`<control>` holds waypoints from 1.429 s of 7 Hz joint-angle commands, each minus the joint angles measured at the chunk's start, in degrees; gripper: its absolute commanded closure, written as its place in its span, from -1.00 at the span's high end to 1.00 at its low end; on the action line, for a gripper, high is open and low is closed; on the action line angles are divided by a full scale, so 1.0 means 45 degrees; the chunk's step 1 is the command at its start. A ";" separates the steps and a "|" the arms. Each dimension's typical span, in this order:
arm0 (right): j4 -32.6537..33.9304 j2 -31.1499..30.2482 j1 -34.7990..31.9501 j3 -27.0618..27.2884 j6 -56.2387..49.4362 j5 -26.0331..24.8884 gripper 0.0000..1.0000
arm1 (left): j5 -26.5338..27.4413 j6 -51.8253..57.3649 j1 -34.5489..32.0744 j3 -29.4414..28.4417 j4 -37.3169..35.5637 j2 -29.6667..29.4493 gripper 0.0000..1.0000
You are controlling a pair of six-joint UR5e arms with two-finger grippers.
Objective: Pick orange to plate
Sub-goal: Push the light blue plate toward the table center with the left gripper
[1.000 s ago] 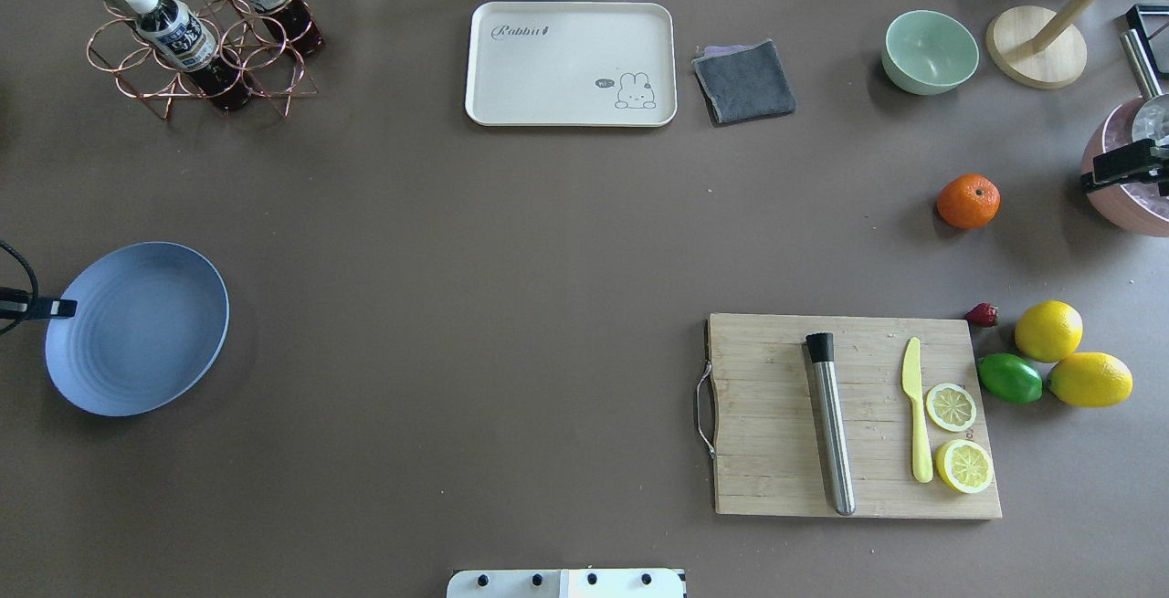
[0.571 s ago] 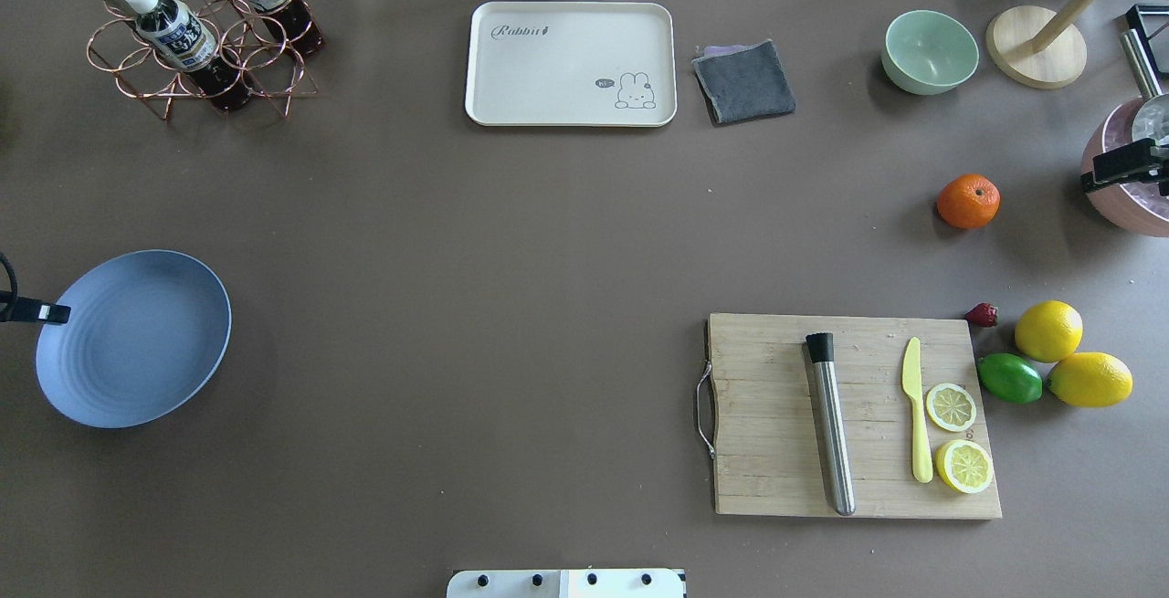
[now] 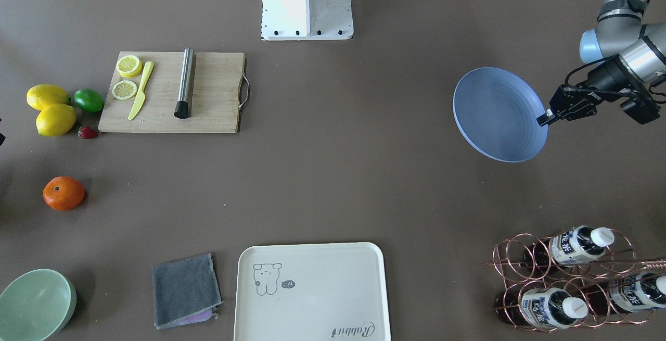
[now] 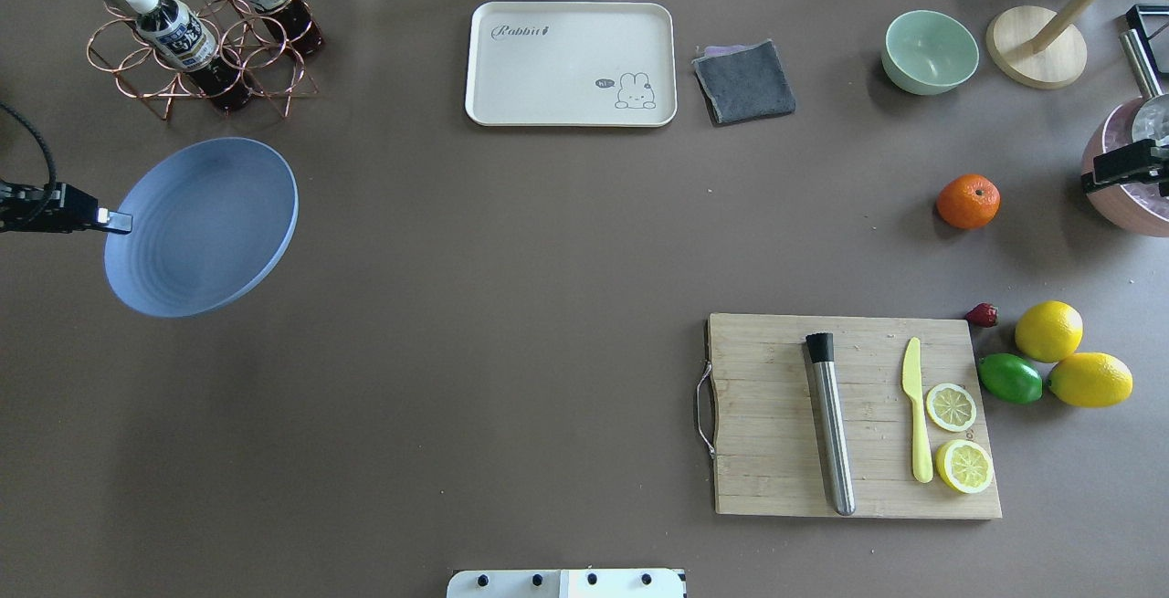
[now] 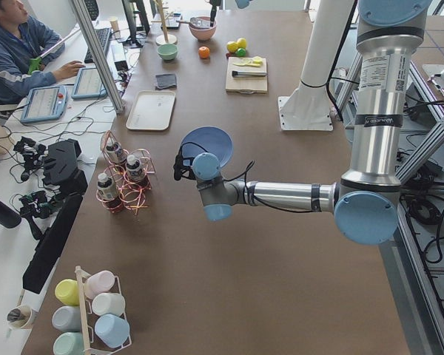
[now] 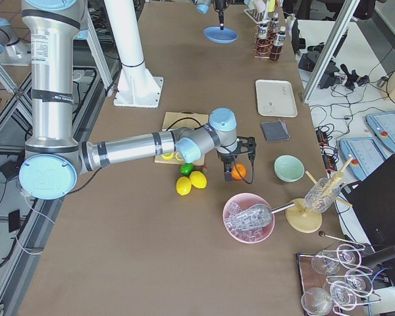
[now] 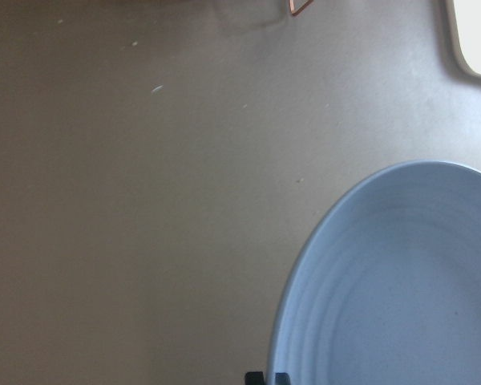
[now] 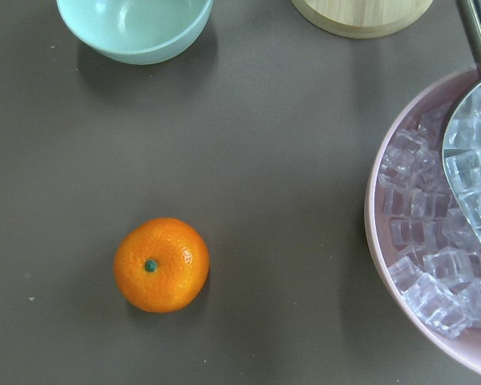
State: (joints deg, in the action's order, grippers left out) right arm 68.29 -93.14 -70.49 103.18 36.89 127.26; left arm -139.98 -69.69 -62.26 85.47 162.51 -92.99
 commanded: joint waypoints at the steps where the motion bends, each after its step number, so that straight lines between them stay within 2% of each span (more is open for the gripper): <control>1: 0.0000 -0.0006 0.0000 0.0000 0.0006 0.0002 1.00 | 0.1898 -0.0313 0.1560 0.1581 -0.2581 -0.0856 -1.00; 2: 0.0000 0.0014 0.0019 0.0000 0.0006 0.0002 1.00 | 0.2990 -0.0468 0.2594 0.2791 -0.4628 -0.1246 -1.00; 4: 0.0000 0.0014 0.0039 -0.0019 0.0006 -0.0017 1.00 | 0.5665 -0.1073 0.4819 0.3019 -0.6981 -0.2959 -1.00; 5: 0.0000 0.0014 0.0039 -0.0019 0.0006 -0.0017 1.00 | 0.6625 -0.1635 0.5913 0.2922 -0.8114 -0.4032 -1.00; 7: 0.0000 0.0053 0.0058 -0.0116 0.0006 -0.0017 1.00 | 0.7841 -0.1680 0.7054 0.1910 -0.8262 -0.5230 -1.00; 10: 0.0000 0.0112 0.0117 -0.0175 0.0006 -0.0017 1.00 | 0.7943 -0.1680 0.7233 0.1204 -0.8185 -0.5721 -1.00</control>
State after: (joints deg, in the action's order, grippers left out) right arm 68.29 -92.69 -70.06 102.44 36.91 127.18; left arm -104.45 -77.24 -30.09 92.31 125.49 -117.62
